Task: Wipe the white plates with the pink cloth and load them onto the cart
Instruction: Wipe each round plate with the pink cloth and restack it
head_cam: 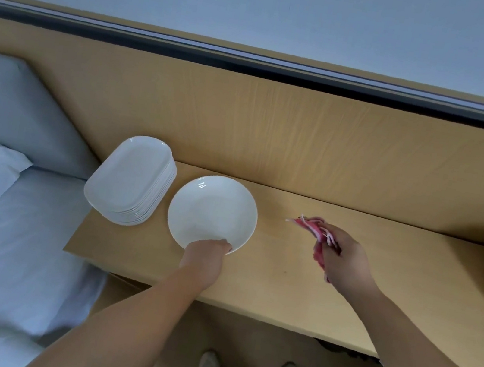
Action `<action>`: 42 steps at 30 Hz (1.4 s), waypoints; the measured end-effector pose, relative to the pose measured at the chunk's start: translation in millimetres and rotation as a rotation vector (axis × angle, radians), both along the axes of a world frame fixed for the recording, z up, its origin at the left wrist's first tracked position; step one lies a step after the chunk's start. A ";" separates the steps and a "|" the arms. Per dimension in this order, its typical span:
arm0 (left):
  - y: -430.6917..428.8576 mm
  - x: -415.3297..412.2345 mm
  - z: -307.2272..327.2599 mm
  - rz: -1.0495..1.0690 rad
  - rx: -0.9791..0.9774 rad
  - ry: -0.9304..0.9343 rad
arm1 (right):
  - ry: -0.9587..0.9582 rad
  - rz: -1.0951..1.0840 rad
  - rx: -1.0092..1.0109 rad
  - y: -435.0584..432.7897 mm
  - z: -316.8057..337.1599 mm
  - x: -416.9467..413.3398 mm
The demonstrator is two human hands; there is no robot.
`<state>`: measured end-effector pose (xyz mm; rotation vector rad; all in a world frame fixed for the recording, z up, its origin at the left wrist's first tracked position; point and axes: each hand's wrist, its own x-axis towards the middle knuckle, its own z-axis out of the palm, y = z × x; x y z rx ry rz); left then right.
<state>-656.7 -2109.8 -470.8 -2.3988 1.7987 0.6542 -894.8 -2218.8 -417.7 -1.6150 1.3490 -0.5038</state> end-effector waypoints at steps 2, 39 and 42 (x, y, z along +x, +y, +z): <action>-4.5 -3.6 2.6 -0.014 -0.017 -0.006 | -0.005 -0.024 -0.004 1.0 0.2 -7.9; -295.7 -490.5 49.9 -0.213 -0.137 0.234 | -0.104 -0.539 -0.111 -78.2 70.5 -421.9; -298.6 -497.4 52.8 -0.076 -0.118 0.325 | -0.118 -0.553 -0.110 -83.6 67.9 -427.7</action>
